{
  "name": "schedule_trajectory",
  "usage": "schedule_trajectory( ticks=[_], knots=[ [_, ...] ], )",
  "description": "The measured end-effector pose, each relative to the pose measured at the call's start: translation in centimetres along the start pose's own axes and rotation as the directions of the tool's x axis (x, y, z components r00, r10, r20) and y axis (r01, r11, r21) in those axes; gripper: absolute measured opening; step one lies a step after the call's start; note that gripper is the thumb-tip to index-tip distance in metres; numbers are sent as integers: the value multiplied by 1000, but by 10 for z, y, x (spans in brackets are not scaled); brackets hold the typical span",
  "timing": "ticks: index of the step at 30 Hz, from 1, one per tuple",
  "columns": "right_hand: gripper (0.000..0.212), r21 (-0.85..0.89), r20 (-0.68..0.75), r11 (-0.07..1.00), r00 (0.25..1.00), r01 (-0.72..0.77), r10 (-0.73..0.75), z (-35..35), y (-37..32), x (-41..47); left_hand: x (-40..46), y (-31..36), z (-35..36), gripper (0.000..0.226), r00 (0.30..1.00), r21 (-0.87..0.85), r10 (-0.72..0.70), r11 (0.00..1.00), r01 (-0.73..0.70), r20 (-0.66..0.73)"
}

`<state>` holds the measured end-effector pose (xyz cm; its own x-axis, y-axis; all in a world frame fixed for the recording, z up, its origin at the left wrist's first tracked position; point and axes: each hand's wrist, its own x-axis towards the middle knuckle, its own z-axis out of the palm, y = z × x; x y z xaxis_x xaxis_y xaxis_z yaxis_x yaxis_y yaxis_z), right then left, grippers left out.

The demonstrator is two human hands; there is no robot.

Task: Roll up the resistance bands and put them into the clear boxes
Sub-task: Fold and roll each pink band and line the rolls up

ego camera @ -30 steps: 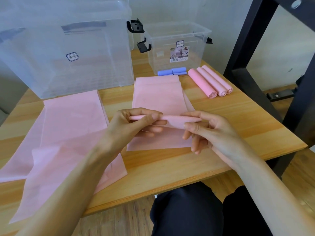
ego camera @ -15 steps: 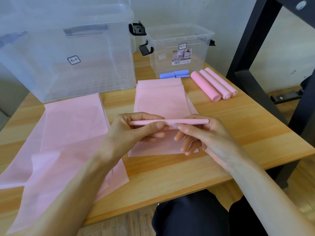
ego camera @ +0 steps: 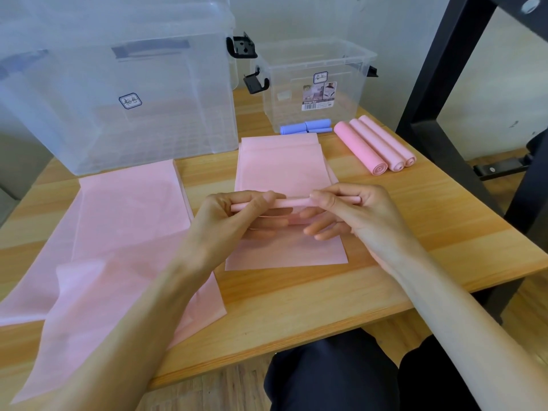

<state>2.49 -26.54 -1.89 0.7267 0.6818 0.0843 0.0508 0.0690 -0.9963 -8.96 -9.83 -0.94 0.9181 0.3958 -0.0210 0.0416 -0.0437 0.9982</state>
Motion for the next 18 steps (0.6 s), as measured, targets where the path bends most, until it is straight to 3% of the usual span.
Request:
schedule_trajectory(
  ticks=[8, 18],
  knots=[
    [18, 27, -26, 999, 999, 26, -25, 4, 3, -3, 2, 0, 2, 29, 996, -219, -51, 974, 65, 72],
    [13, 34, -50, 998, 998, 44, -43, 6, 4, -6, 1, -3, 5, 25, 999, -118, -38, 992, 36, -15]
  ],
)
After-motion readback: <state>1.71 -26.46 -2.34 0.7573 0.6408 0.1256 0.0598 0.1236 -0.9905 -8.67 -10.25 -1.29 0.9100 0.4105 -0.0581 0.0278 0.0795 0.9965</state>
